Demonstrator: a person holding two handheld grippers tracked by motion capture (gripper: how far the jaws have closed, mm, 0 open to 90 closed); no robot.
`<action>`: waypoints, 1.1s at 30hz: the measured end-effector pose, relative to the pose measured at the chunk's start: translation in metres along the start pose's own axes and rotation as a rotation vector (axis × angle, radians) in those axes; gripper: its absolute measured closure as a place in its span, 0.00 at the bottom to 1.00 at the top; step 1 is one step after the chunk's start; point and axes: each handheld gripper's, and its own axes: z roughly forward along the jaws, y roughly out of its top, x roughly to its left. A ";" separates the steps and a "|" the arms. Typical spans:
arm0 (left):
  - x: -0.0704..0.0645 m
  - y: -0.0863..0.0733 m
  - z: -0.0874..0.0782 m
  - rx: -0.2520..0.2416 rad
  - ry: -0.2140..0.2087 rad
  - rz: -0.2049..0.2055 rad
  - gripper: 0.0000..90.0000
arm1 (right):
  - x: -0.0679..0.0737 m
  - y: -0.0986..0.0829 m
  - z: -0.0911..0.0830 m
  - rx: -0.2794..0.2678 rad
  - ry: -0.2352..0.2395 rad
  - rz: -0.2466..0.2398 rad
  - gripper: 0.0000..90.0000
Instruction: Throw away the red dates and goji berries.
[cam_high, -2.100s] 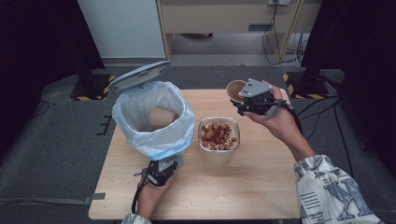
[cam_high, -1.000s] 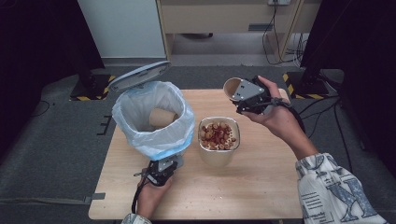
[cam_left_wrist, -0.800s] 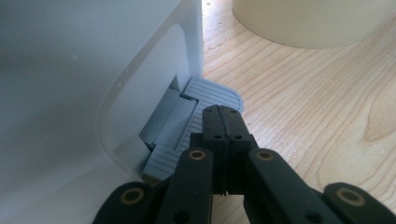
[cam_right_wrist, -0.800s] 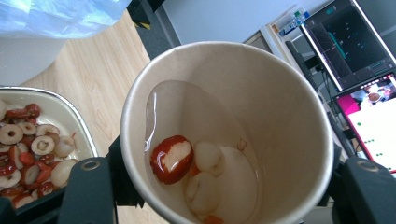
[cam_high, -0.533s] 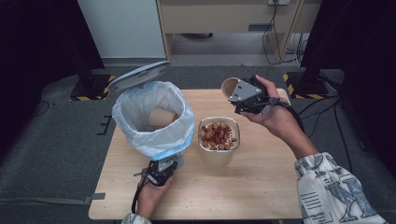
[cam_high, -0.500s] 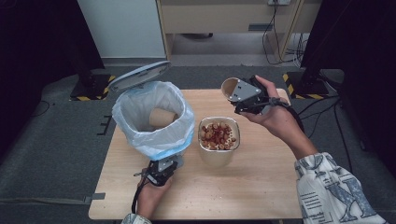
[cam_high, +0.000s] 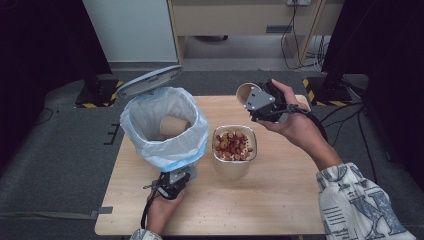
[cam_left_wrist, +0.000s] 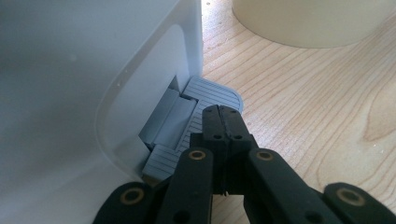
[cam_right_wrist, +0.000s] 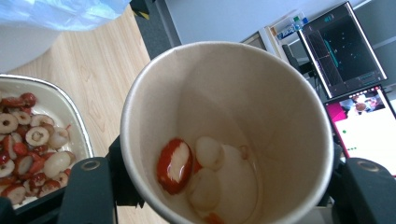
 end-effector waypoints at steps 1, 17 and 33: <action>0.000 0.000 0.000 0.000 0.000 0.000 0.99 | 0.000 0.001 0.000 -0.002 0.003 -0.004 0.38; 0.000 0.000 0.000 0.002 -0.002 0.005 0.99 | -0.002 0.003 -0.003 0.006 -0.010 -0.029 0.37; 0.000 0.000 0.000 0.003 -0.002 0.005 0.99 | -0.003 0.009 -0.006 0.007 -0.020 -0.052 0.37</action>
